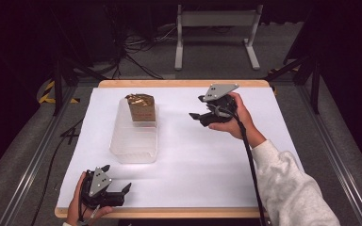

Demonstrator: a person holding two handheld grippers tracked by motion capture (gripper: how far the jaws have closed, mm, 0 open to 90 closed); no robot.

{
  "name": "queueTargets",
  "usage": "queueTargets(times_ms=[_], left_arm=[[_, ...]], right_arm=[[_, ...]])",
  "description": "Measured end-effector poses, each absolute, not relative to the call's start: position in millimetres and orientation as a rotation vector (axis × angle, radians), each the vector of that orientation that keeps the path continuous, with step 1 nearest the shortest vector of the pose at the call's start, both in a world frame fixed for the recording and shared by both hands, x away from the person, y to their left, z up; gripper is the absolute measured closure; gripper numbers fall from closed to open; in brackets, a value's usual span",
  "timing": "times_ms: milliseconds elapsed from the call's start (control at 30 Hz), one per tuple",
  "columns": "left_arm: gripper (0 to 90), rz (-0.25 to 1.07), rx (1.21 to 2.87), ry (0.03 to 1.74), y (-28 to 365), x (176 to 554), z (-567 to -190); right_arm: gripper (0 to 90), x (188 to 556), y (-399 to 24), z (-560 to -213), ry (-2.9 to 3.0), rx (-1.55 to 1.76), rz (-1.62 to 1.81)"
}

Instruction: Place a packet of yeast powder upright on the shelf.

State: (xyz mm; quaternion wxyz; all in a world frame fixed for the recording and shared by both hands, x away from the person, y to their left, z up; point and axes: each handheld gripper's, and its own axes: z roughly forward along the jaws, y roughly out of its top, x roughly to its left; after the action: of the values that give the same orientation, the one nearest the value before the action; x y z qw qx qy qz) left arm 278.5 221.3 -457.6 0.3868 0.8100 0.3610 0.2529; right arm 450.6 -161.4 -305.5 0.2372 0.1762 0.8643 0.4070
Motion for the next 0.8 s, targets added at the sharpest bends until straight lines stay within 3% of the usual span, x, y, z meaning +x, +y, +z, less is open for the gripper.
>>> queueTargets(times_ms=[800], left_arm=[[5.5,0.648,2.064,0.911,219,279,-457]], right_arm=[[22.8,418,-225,-329,2.328,0.583,1.03]])
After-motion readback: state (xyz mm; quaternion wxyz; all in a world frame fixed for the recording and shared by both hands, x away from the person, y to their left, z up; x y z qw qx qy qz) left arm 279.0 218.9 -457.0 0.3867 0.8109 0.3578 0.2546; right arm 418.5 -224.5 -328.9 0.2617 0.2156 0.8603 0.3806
